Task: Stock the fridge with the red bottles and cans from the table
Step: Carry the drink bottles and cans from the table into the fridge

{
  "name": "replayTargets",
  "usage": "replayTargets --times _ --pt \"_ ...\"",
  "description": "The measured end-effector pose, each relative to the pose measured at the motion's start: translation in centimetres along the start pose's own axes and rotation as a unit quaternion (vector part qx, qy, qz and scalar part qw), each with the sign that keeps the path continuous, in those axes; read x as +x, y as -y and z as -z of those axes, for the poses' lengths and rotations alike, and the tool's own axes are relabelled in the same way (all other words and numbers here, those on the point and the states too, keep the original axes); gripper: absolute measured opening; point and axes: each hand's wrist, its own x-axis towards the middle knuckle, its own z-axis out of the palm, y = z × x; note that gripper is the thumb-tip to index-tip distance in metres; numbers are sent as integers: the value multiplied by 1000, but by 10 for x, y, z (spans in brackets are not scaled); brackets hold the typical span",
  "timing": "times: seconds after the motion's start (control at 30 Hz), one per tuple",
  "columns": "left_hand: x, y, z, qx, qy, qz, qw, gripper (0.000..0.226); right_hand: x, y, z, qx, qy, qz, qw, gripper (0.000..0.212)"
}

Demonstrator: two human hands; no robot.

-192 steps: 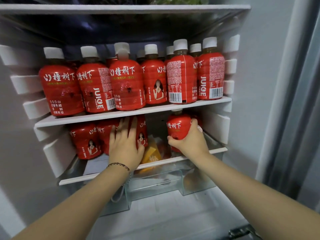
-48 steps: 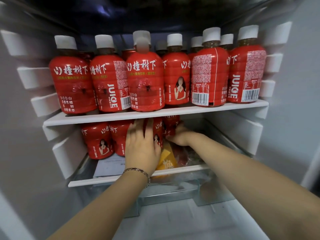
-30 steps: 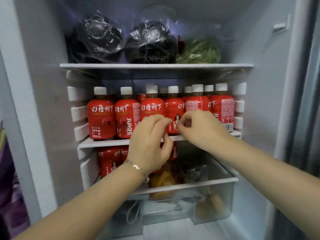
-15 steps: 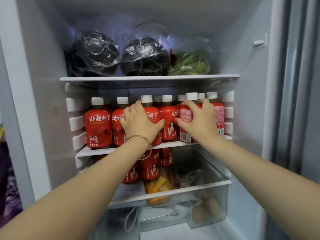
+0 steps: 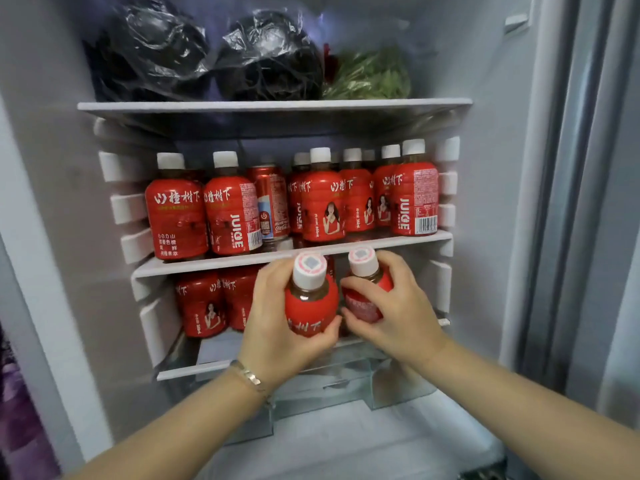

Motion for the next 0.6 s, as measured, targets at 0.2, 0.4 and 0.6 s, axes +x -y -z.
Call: replayTargets --times 0.2,0.4,0.6 --pt "-25 26 -14 16 -27 239 970 78 -9 -12 -17 80 38 -246 965 38" --pt "-24 34 -22 15 -3 272 962 81 -2 -15 -35 70 45 -263 961 42" --pt "-26 34 -27 0 -5 275 961 82 -15 -21 -67 110 162 -323 926 72"
